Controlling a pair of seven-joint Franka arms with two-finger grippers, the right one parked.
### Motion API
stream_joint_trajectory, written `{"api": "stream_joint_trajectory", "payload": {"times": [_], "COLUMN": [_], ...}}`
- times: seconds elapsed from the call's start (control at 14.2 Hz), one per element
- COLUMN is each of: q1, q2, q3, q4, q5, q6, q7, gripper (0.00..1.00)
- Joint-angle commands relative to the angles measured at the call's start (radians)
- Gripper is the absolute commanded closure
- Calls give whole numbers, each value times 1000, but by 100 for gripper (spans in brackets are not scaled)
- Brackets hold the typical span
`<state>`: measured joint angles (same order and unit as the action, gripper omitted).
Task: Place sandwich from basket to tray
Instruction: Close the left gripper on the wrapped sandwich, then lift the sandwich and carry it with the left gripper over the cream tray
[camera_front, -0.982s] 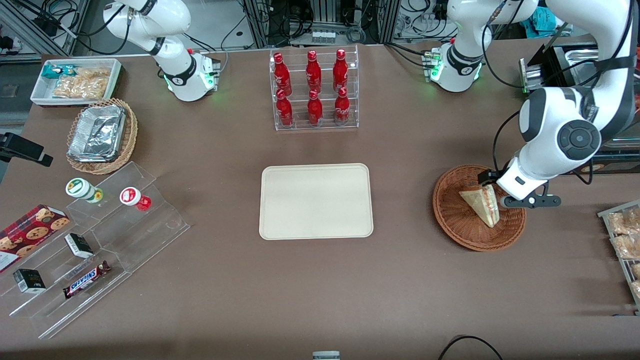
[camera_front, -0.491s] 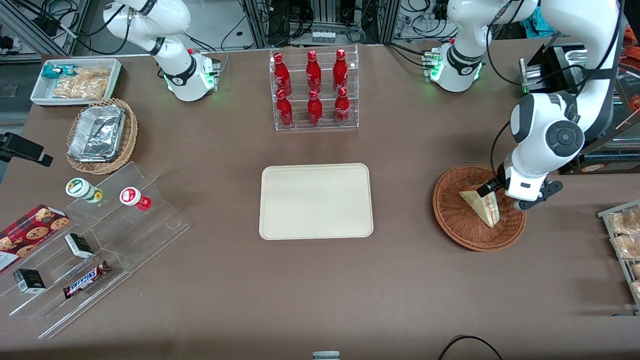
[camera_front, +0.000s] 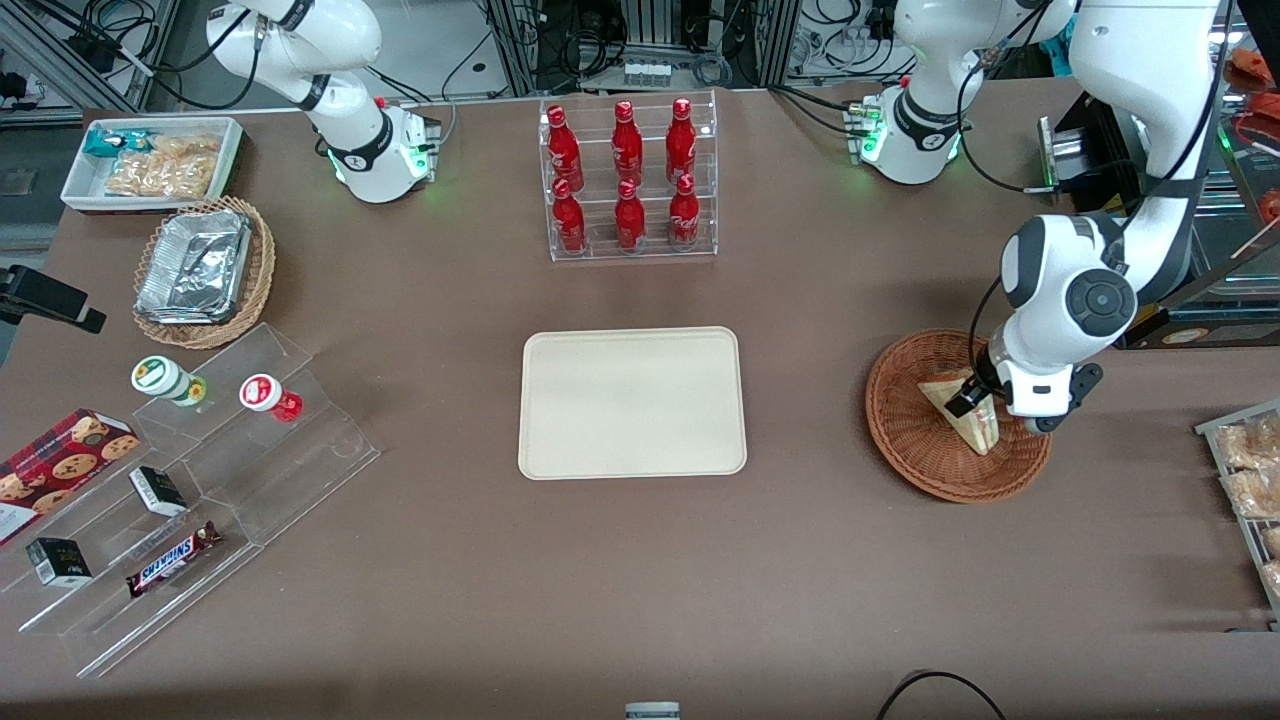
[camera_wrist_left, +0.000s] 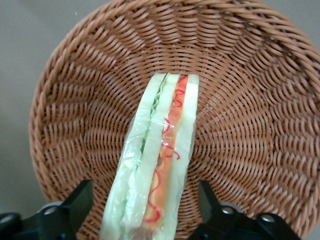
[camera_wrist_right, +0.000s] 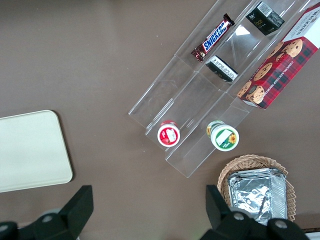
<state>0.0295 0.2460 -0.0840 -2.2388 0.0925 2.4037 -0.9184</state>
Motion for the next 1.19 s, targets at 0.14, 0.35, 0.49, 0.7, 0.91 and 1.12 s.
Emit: {"api": "stream_joint_trajectory", "payload": {"times": [0.14,0.35,0.49,0.7,0.91,1.12], "q1": [-2,-5,-10,-13,-14,-52], "q2": [-14,-56,-63,-53,-16,80], "q3": [-5,-10,-35,-98,-178,-273], "q4": [2,47,108,209,269,367], "q5": [-11,-10,-10,-10,-16,-10], "q6": [-18,-136,-248,-398,-411,-411], "q7": [-47,36,128,339,477,389], "gripper": [89,92,94,97,96,99]}}
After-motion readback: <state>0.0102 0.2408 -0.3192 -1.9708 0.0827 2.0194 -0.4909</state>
